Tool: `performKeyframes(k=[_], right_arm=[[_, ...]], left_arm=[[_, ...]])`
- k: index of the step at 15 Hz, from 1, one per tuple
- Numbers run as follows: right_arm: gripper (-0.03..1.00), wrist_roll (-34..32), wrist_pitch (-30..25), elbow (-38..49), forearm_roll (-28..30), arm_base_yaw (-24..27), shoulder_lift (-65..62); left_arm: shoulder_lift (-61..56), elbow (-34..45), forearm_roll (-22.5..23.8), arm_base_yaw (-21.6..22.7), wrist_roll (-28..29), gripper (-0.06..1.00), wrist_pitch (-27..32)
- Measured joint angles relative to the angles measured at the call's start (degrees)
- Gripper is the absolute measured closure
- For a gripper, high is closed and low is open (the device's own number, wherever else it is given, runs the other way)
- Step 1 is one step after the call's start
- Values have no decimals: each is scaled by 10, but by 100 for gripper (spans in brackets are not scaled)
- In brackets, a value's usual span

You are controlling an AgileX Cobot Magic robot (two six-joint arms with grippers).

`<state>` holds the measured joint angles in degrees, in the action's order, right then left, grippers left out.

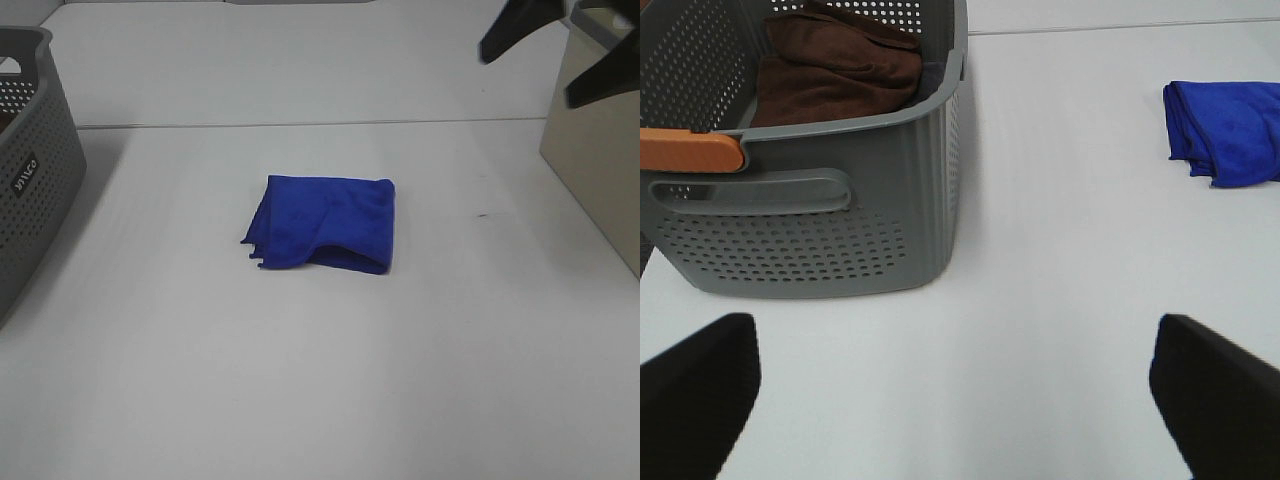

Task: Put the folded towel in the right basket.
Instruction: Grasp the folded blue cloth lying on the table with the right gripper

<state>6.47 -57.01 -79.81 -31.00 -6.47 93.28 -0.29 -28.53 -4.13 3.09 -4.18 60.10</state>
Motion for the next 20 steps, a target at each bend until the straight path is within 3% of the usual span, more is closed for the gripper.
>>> performKeyframes(k=[5,9,17,20], right_arm=[[5,36,40,-62,-49,-24,210],[6,106,103,-64,-148,-24,312],[9,138,157,-82,-215,-27,396],[16,138,162,-87,-264,-65,414]], left_arm=[[0,0,0,0,0,-4,0],[0,0,0,0,0,-4,0],[0,0,0,0,0,-4,0],[0,0,0,0,0,-4,0]])
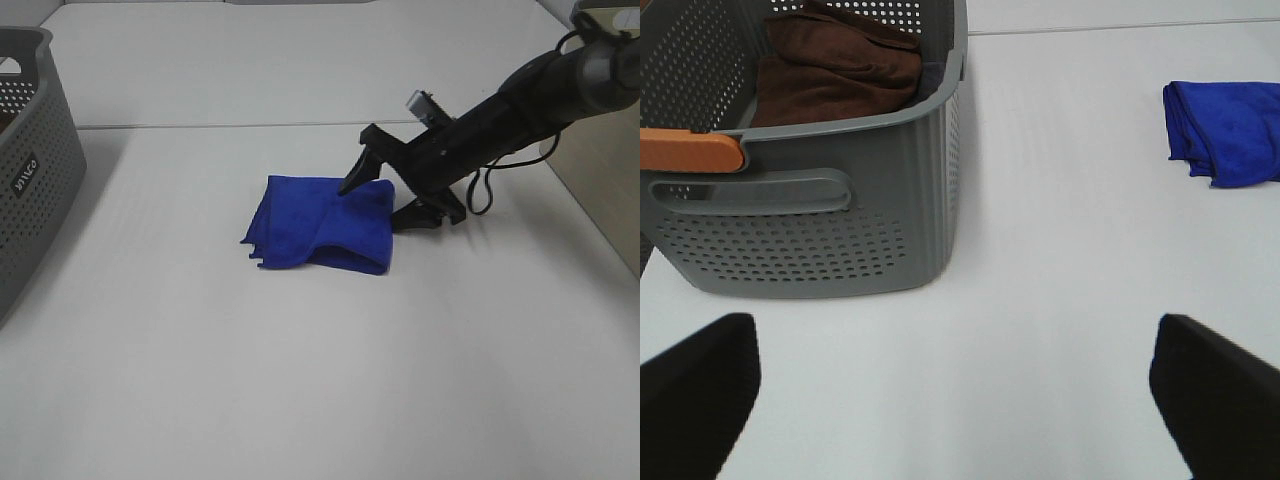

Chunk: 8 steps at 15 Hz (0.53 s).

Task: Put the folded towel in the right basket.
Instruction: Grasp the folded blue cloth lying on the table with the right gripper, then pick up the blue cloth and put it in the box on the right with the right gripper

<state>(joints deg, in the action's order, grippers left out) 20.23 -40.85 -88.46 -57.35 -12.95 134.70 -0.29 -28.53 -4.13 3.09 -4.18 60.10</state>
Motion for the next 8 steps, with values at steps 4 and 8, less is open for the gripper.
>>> performKeyframes(k=[4,8], right_arm=[[78,1,49,1,-64,-75,28],[91,30,60,5,-101,-88,30]], left_arm=[[0,0,0,0,0,-4,0],[0,0,0,0,0,-4,0]])
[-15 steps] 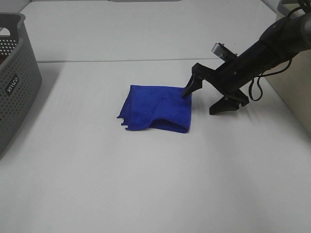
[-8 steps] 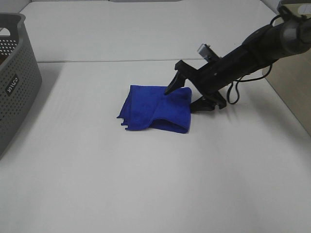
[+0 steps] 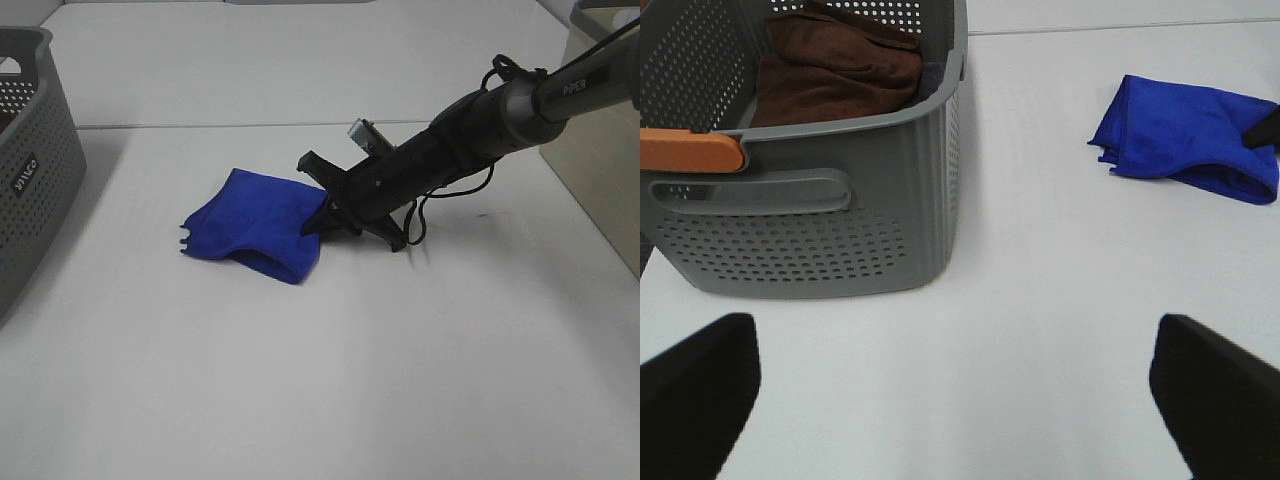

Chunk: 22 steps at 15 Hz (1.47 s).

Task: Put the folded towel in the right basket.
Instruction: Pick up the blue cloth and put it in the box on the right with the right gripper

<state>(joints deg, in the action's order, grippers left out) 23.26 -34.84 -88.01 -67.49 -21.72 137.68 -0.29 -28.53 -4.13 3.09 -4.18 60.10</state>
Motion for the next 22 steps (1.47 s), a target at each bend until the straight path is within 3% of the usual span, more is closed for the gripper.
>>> performKeyframes(k=[4,7,10,11,14,16,17,18,22], right_arm=[[91,26,-7,-1,11,5,-36],[91,30,-66,-33,24,33,-96],[91,32,-184,-78,41,119,-176],[91,34,-200,-83,41,138,-190],[91,52,-252,-101,59,257,-276],[91,66,-248,-101,96,348,-332],[91,72,-221,-101,135,418,-360],[91,72,-205,-101,152,447,-364],[91,71,-127,-101,266,482,-345]], left_arm=[[0,0,0,0,0,-4,0],[0,0,0,0,0,-4,0],[0,0,0,0,0,-4,0],[0,0,0,0,0,-4,0],[0,0,0,0,0,-4,0],[0,0,0,0,0,-4,0],[0,0,0,0,0,-4,0],[0,0,0,0,0,-4,0],[0,0,0,0,0,-4,0]])
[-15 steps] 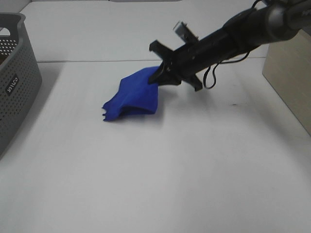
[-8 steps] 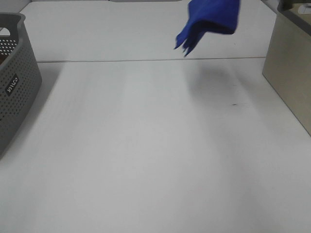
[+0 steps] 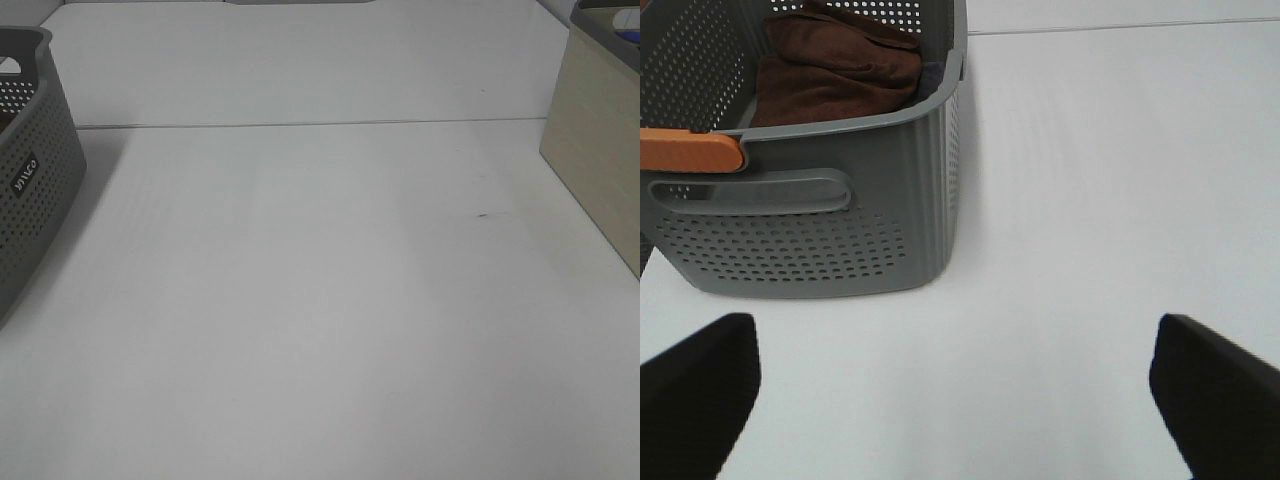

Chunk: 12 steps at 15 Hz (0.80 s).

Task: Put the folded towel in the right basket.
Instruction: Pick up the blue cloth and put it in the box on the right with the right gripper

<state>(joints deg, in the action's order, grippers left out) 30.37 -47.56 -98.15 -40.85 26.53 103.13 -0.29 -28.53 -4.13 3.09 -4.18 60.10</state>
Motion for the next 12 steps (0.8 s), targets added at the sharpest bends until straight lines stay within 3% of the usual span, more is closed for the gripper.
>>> performKeyframes(k=[3,4,5,6,7,8,10,12], right_arm=[[89,-32,17,0,71,0,38],[79,-49,17,0,88,0,53],[59,-69,15,0,107,0,66],[32,-84,13,0,123,-1,71],[14,-88,11,0,131,-1,72],[6,-88,10,0,131,-1,72],[1,-88,-2,0,131,-4,69],[0,-97,-14,-6,141,-39,61]], left_arm=[[0,0,0,0,0,-4,0],[0,0,0,0,0,-4,0],[0,0,0,0,0,-4,0],[0,0,0,0,0,-4,0],[0,0,0,0,0,-4,0],[0,0,0,0,0,-4,0],[0,0,0,0,0,-4,0],[0,0,0,0,0,-4,0]])
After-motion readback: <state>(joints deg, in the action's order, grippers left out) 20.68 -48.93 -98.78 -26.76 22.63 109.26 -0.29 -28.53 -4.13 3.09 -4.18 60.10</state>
